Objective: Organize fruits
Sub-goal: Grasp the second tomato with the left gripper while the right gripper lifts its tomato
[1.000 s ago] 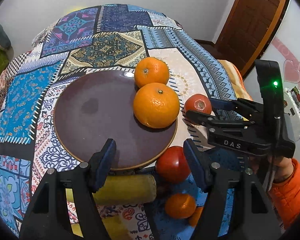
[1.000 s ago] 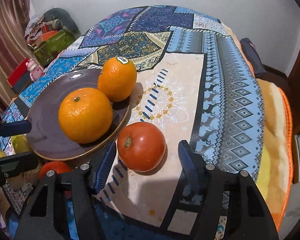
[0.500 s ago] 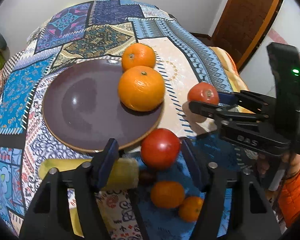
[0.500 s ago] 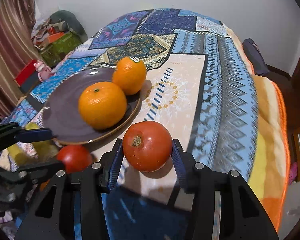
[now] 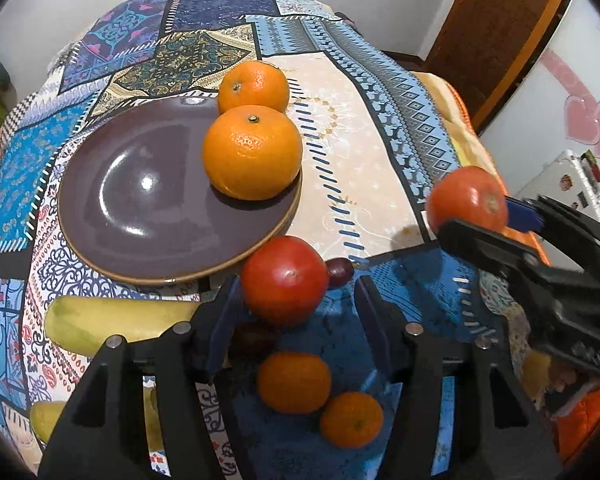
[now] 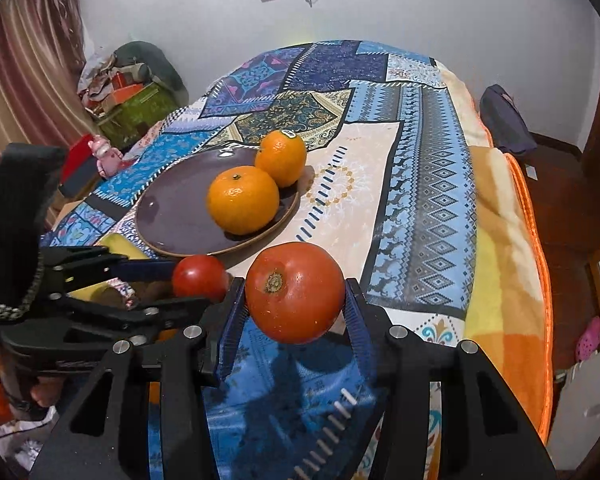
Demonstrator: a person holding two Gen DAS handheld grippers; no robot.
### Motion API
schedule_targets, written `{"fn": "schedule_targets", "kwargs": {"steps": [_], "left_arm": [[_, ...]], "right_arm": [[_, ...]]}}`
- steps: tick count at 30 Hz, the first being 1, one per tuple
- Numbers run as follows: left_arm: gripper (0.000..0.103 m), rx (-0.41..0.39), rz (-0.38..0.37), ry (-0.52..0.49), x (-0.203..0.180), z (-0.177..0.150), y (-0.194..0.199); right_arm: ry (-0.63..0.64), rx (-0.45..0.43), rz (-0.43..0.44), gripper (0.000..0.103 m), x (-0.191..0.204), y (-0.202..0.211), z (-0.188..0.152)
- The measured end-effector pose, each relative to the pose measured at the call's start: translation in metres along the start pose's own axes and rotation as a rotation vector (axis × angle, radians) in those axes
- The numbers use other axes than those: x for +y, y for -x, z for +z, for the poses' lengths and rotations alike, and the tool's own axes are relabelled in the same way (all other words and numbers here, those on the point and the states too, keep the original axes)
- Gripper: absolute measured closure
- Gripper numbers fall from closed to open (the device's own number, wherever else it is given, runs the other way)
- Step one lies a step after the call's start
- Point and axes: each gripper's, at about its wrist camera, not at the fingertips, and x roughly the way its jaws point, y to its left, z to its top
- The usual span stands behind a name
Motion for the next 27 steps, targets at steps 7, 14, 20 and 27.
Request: {"fn": "schedule_targets", "kwargs": {"steps": [7,14,20,27], "left_arm": [[0.046,0.036,0.023,0.025,0.000,0.006,-0.015],[0.053,0.035,0.035,0.043,0.002,0.007,-0.020],[0.054,0.024,0.019,0.040,0.002,0.002,-0.006],[0.054,-0.075,0.031,0.028,0.006,0.004,0.038]], "right_arm": [[-0.013,-0.004,0.015,0.058,0.001,0.000,-0.004],[-0.024,-0.003,0.016,0.058,-0.001,0.001,-0.007],[-0.030,-0.017,0.009,0.058,0.000,0.007,-0.004],[-0.022,-0.038,0.008,0.058,0.009,0.013,0.004]]}}
